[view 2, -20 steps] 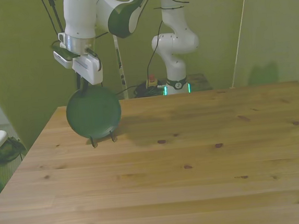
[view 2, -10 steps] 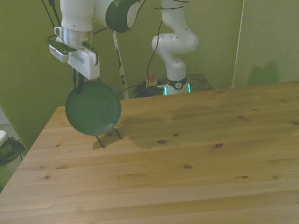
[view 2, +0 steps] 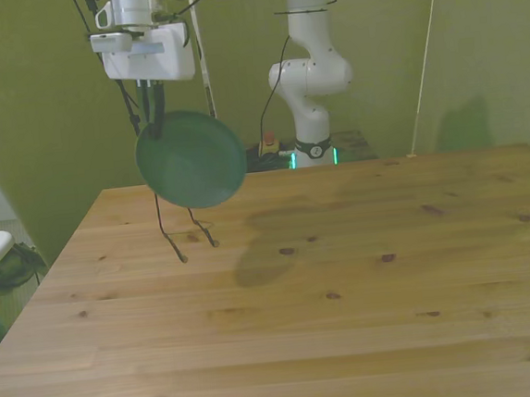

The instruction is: Unload the plate

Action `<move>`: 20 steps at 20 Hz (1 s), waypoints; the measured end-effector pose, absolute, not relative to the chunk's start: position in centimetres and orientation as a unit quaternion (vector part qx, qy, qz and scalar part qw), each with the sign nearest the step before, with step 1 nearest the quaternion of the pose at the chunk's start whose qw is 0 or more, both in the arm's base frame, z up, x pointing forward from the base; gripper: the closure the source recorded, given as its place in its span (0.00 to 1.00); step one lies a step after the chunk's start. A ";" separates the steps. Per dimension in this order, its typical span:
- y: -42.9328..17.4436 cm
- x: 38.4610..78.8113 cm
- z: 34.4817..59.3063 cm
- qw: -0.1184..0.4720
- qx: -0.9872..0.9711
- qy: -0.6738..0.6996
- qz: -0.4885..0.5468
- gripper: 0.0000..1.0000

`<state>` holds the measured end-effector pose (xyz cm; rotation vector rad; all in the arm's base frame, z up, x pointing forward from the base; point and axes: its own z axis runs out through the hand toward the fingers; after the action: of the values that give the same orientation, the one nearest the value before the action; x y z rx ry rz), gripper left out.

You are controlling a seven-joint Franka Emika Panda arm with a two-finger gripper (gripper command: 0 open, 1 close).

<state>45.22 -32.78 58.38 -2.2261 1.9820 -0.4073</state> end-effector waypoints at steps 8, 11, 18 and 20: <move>-26.3 50.5 51.2 0.203 -0.784 0.582 -0.075 1.00; -25.2 52.7 47.1 0.212 -0.800 0.557 -0.070 1.00; -24.4 55.5 38.4 0.193 -0.827 0.517 -0.112 1.00; -24.8 55.7 36.4 0.187 -0.831 0.512 -0.114 1.00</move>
<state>55.71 -24.79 36.43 -2.3381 1.4411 -0.3200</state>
